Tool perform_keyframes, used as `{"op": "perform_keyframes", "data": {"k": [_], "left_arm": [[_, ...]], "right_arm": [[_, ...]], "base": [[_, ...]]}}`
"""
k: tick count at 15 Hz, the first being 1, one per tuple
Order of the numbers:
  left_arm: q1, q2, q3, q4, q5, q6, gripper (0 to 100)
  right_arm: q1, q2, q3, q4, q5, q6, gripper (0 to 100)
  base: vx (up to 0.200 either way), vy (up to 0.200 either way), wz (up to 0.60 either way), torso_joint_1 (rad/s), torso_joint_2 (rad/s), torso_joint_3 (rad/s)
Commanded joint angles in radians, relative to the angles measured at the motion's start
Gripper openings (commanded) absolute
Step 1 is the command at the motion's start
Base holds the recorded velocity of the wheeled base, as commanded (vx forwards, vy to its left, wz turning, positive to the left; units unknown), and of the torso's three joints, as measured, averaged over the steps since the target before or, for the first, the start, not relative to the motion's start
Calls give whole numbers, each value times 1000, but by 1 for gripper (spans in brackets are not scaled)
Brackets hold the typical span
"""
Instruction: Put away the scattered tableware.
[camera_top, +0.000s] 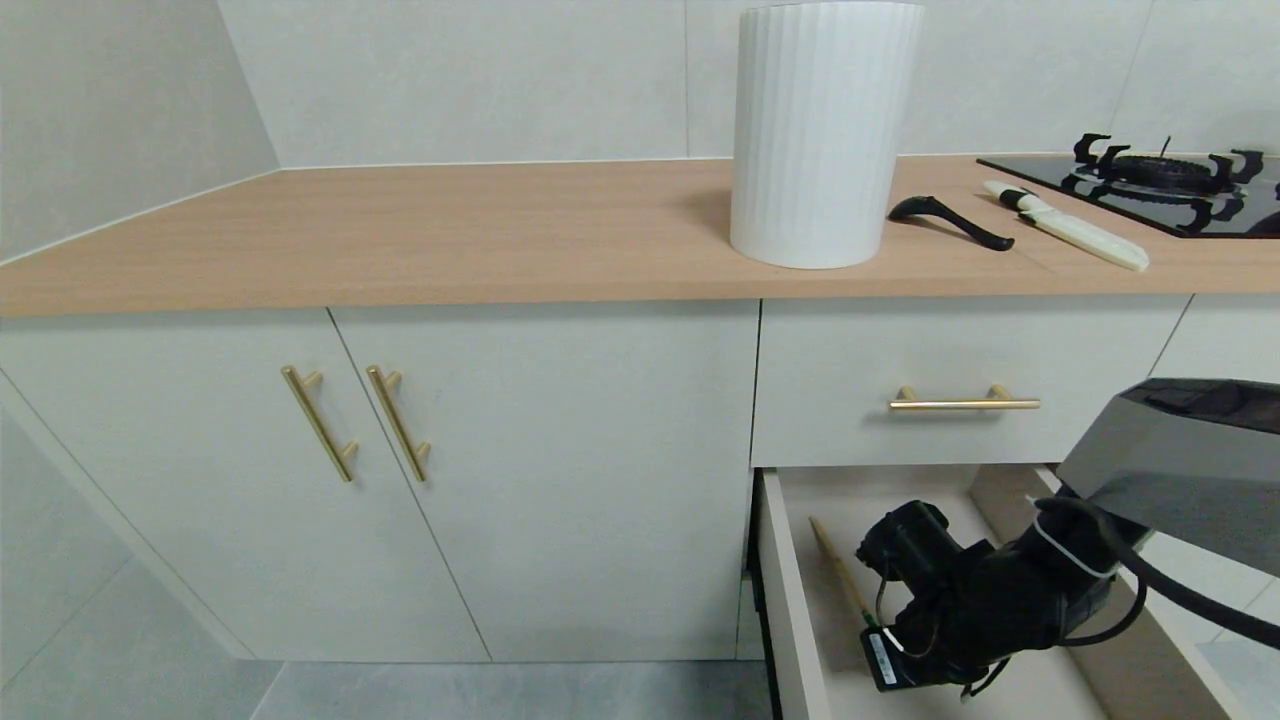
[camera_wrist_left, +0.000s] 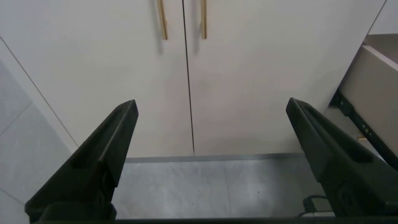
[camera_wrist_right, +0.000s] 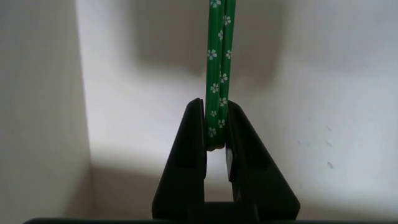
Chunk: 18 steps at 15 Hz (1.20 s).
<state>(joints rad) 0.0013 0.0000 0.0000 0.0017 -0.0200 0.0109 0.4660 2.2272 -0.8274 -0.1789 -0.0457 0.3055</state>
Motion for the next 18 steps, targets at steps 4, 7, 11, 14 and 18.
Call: {"op": "perform_keyframes", "data": {"k": [4, 7, 11, 14, 18], "left_arm": [[0, 2, 0, 0, 0, 1, 100], [0, 2, 0, 0, 0, 1, 100], [0, 2, 0, 0, 0, 1, 100], [0, 2, 0, 0, 0, 1, 100], [0, 2, 0, 0, 0, 0, 100]], "right_arm": [[0, 26, -4, -5, -2, 14, 0], [0, 26, -6, -5, -2, 14, 100], [0, 26, -6, -5, -2, 14, 100], [0, -8, 1, 1, -2, 14, 100], [-3, -212, 34, 6, -3, 12, 100]], "base": [[0, 0, 0, 0, 0, 0], [0, 0, 0, 0, 0, 0], [0, 0, 0, 0, 0, 0], [0, 0, 0, 0, 0, 0], [0, 0, 0, 0, 0, 0]]}}
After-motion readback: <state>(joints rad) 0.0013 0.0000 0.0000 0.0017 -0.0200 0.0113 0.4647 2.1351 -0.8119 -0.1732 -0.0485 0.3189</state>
